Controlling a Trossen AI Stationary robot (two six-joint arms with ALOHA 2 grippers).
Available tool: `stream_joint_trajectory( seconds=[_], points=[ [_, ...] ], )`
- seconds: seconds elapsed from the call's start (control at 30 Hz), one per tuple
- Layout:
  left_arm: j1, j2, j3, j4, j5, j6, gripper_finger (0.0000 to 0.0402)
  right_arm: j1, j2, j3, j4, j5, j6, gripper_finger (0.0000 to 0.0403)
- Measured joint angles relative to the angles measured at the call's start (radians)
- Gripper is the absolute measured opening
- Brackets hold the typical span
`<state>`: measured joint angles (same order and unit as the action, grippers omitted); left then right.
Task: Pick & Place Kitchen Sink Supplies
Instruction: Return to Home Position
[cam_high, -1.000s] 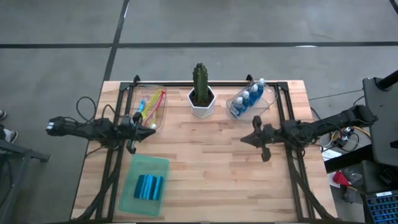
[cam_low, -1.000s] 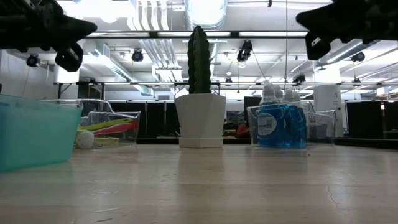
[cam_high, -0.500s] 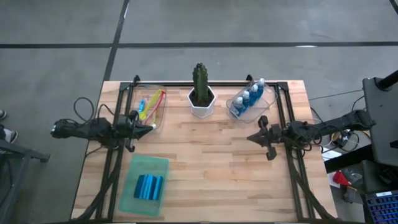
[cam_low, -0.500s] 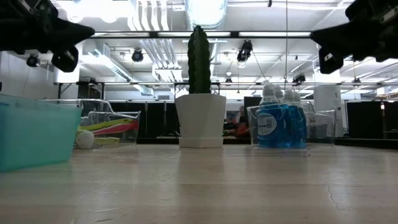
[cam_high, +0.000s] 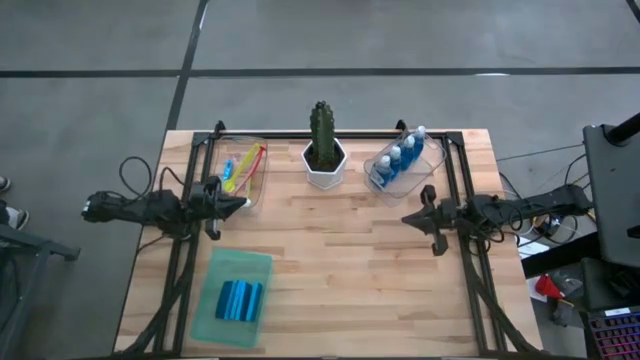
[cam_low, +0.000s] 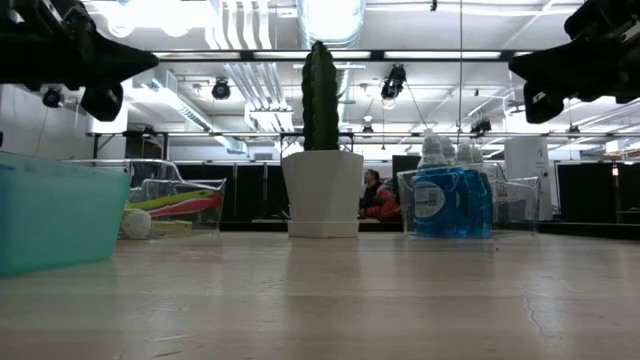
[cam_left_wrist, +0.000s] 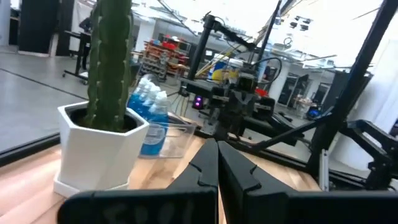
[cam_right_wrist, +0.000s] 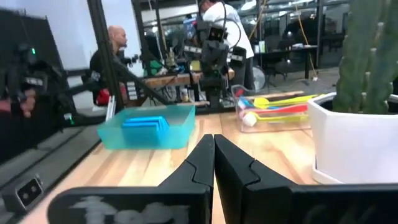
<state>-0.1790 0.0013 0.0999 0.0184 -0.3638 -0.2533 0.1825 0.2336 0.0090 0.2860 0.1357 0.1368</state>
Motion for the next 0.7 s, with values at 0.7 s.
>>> stream_joint_trajectory(
  seconds=[0.7],
  points=[
    [0.0,0.023,-0.053,-0.067,0.008,0.017,0.0,0.001,-0.204,0.0,-0.252,0.023,0.021,0.0008]
  ],
)
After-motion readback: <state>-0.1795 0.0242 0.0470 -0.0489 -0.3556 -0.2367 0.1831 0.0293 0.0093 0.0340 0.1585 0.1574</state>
